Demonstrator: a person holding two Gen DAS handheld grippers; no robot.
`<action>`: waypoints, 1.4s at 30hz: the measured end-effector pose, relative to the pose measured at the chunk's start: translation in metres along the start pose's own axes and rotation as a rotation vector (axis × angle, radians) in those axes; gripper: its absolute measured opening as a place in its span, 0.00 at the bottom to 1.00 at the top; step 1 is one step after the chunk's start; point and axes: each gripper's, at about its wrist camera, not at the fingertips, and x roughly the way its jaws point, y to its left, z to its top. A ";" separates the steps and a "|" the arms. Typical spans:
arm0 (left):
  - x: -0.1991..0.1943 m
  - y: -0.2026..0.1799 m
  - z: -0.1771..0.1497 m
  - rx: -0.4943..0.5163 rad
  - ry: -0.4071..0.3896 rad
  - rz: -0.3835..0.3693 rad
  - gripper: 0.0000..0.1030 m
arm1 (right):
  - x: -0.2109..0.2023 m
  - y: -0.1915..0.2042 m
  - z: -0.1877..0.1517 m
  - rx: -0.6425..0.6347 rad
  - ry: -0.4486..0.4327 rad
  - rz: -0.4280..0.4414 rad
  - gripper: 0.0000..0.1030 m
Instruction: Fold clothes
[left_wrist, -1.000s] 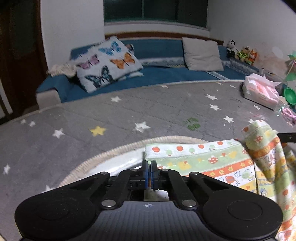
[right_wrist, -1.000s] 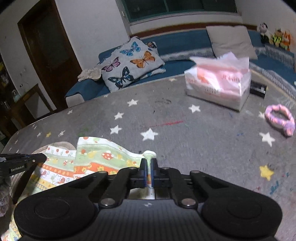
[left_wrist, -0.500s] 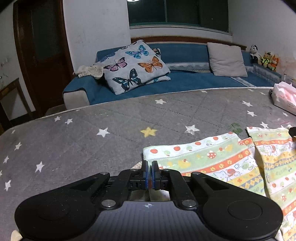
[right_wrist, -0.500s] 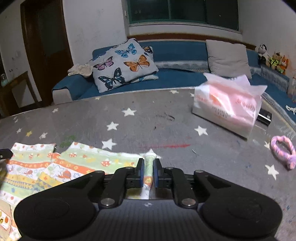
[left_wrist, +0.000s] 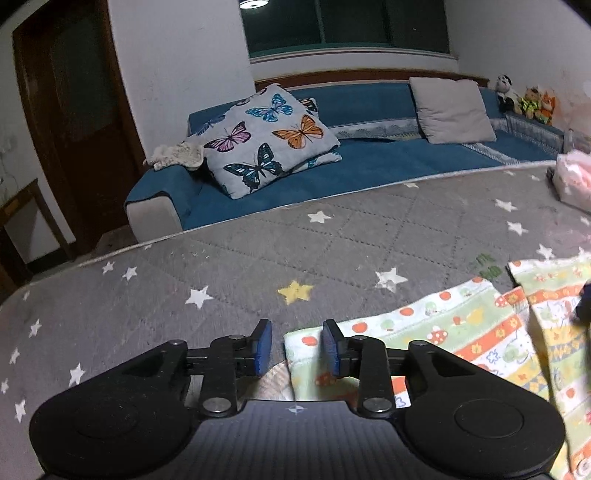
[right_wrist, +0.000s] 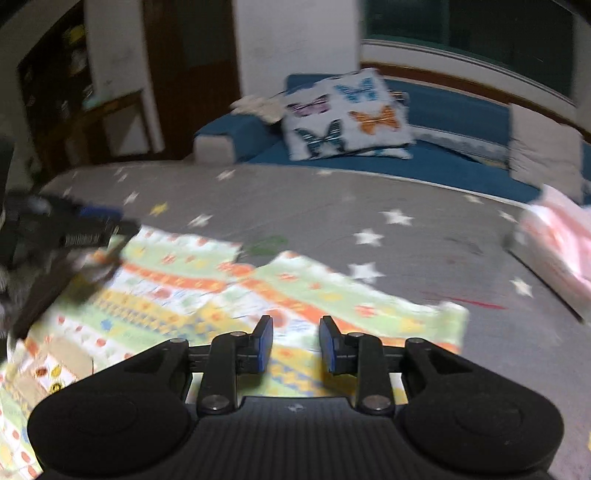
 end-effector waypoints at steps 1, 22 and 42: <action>-0.004 0.004 -0.001 -0.014 -0.001 -0.007 0.37 | 0.002 0.006 0.001 -0.024 -0.004 -0.004 0.41; -0.161 0.142 -0.142 -0.254 0.018 0.266 0.59 | -0.095 0.091 -0.050 -0.180 -0.009 0.107 0.56; -0.214 0.149 -0.176 -0.378 -0.035 0.304 0.09 | -0.188 0.055 -0.125 0.034 -0.039 -0.056 0.56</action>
